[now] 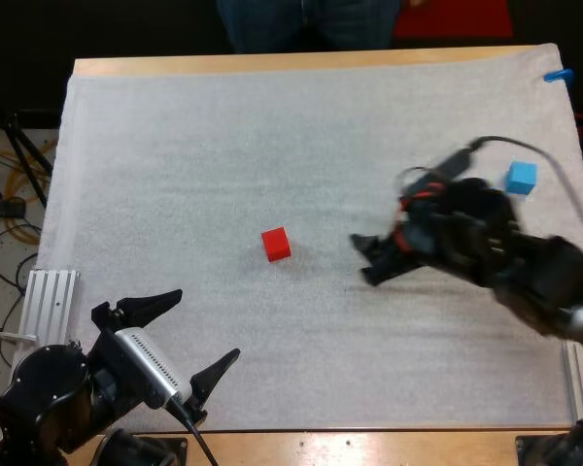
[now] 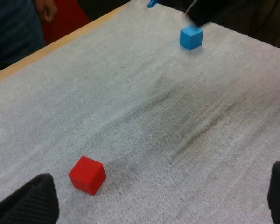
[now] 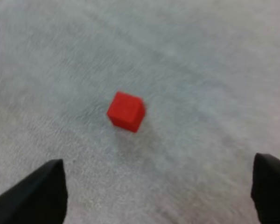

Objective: Stack red cube on blue cube

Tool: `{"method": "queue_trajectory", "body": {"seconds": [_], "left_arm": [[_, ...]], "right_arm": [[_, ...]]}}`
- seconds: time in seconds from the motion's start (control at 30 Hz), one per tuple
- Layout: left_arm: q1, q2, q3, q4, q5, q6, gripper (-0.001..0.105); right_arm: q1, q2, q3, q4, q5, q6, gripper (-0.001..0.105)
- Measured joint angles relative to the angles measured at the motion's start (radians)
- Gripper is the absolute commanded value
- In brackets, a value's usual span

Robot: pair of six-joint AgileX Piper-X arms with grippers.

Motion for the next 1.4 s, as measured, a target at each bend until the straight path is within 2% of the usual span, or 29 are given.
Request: {"method": "queue_trajectory", "body": {"seconds": [0.23,0.47,0.67,1.17,1.3,1.4], "left_arm": [[0.000,0.000,0.000,0.000,0.000,0.000,0.087],[0.000,0.000,0.000,0.000,0.000,0.000,0.087],[0.000,0.000,0.000,0.000,0.000,0.000,0.087],[0.000,0.000,0.000,0.000,0.000,0.000,0.087],[0.000,0.000,0.000,0.000,0.000,0.000,0.087],[0.000,0.000,0.000,0.000,0.000,0.000,0.087]], "right_arm": [[0.070,0.273,-0.132,-0.028,0.102,0.005,0.081],[0.076,0.509,-0.312,-0.045,0.113,0.071,0.080],[0.103,0.659,-0.417,-0.045,0.097,0.123,0.080],[0.144,0.866,-0.443,-0.045,0.066,0.198,0.080],[0.144,0.893,-0.443,-0.045,0.067,0.198,0.071],[0.144,0.906,-0.443,-0.045,0.070,0.201,0.053]]}}
